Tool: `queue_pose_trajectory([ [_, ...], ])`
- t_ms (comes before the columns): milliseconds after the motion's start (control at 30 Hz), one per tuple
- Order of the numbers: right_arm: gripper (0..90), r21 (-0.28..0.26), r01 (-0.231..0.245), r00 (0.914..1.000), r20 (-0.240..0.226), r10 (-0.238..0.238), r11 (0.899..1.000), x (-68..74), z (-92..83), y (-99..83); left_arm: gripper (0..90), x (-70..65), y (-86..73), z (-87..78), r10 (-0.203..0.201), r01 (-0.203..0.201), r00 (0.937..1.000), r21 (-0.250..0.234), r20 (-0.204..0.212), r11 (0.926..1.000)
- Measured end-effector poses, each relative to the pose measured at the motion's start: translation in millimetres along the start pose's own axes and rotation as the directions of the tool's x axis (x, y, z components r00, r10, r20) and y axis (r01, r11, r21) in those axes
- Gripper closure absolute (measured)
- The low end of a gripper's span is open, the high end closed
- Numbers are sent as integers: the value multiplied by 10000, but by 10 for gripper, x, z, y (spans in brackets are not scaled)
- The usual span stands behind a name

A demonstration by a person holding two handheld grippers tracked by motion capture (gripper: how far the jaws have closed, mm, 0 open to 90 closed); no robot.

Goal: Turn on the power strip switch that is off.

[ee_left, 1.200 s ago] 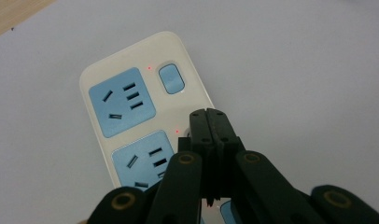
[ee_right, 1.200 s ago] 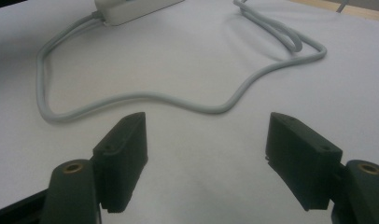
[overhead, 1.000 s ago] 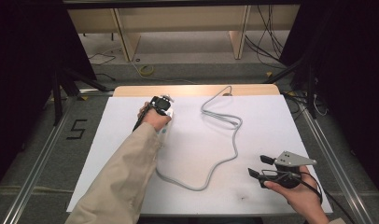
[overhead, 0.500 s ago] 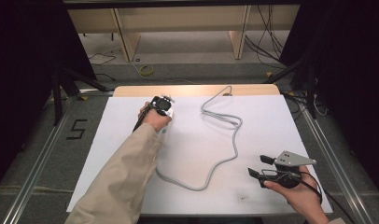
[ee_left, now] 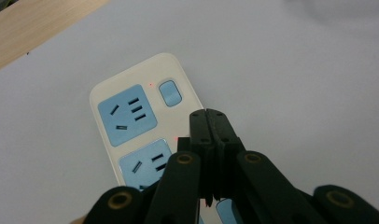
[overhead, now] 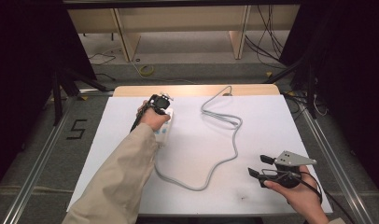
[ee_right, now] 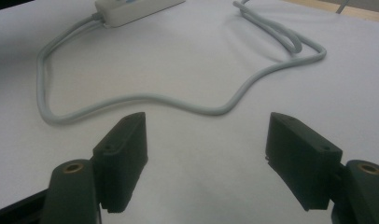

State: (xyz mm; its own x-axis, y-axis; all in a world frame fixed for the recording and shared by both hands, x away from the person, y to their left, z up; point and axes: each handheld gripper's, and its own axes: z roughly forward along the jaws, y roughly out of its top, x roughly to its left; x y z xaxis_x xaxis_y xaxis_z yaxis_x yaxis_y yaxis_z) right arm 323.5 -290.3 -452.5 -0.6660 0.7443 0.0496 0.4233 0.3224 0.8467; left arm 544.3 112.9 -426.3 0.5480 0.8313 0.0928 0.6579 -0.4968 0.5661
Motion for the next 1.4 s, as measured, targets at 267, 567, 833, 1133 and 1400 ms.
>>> queue_pose_trajectory([
  [267,299,-25,8,10000,13,-8,10000,6,0,0,781,-16,-48,-186,-101,118,9996,-662,252,9977],
  [567,299,24,-10,10000,31,10,10000,-5,9,-3,537,-53,-147,-391,189,-122,9981,-1129,586,9935],
  [833,299,-31,-23,10000,91,23,10000,-2,2,1,334,-167,-245,-559,728,-656,9965,-1593,402,9851],
  [1133,298,13,-58,9999,88,58,10000,-7,4,-3,241,-236,-452,-739,486,-288,9945,-2036,931,9786],
  [1400,291,67,-60,10000,57,60,10000,-13,9,-9,189,-295,-796,-850,949,-569,9849,-2476,1445,9672],
])
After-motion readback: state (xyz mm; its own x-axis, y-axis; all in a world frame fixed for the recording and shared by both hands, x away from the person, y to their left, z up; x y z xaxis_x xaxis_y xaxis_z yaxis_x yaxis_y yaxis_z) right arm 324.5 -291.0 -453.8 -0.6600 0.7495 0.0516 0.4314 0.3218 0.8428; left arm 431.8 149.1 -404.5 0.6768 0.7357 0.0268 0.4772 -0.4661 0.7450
